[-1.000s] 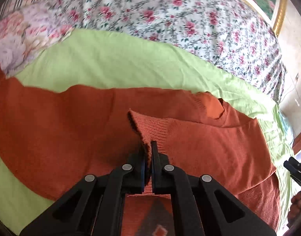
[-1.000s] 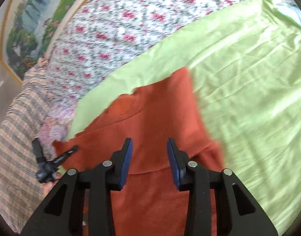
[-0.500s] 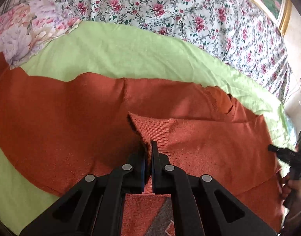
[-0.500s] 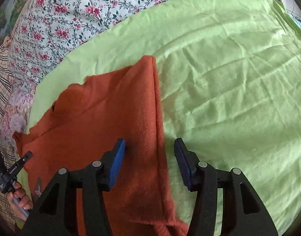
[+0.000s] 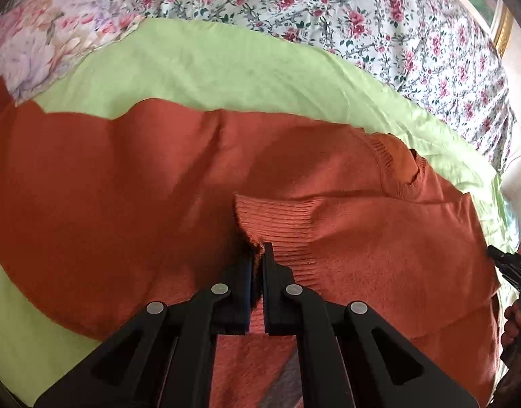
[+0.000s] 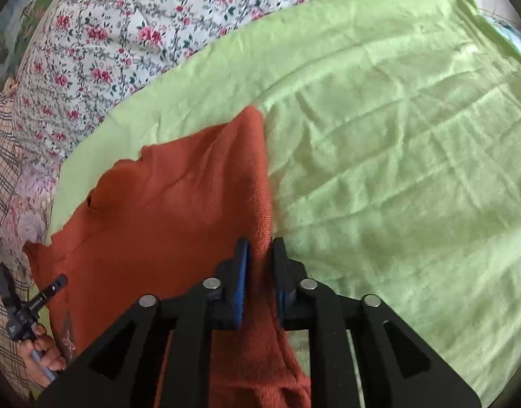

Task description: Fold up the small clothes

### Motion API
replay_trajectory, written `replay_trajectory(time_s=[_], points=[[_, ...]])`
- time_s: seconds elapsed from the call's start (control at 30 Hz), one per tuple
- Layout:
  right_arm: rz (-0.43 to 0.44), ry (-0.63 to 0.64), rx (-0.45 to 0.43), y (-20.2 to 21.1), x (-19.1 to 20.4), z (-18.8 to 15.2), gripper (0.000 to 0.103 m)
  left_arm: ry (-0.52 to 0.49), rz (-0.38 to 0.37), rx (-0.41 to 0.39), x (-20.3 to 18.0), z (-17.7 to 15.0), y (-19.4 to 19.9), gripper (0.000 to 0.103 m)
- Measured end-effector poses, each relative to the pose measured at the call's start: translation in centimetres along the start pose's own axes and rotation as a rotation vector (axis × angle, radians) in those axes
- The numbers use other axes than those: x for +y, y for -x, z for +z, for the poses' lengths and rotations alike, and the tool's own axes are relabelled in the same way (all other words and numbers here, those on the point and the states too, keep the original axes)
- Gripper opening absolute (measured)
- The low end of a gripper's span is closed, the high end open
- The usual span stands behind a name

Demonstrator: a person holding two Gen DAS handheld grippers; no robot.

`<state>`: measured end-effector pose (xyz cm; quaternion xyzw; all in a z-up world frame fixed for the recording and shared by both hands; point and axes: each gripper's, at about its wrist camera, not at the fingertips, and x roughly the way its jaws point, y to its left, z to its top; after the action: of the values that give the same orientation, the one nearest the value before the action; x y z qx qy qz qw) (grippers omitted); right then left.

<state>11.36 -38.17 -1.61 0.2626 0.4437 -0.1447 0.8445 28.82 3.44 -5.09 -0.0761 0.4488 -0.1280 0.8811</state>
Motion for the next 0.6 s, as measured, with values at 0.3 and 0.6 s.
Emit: replay_trajectory(time_s=[0.3, 0.6], points=[[0.171, 0.042, -0.049, 4.4, 4.1, -3.2, 0.043, 0.062, 0.024, -0.045, 3.7, -1.1, 4.3, 0.015], [0.259, 0.114, 0.065, 3.3, 8.6, -7.4, 0.049, 0.317, 0.336, -0.175, 18.2, 1.7, 8.8, 0.059]])
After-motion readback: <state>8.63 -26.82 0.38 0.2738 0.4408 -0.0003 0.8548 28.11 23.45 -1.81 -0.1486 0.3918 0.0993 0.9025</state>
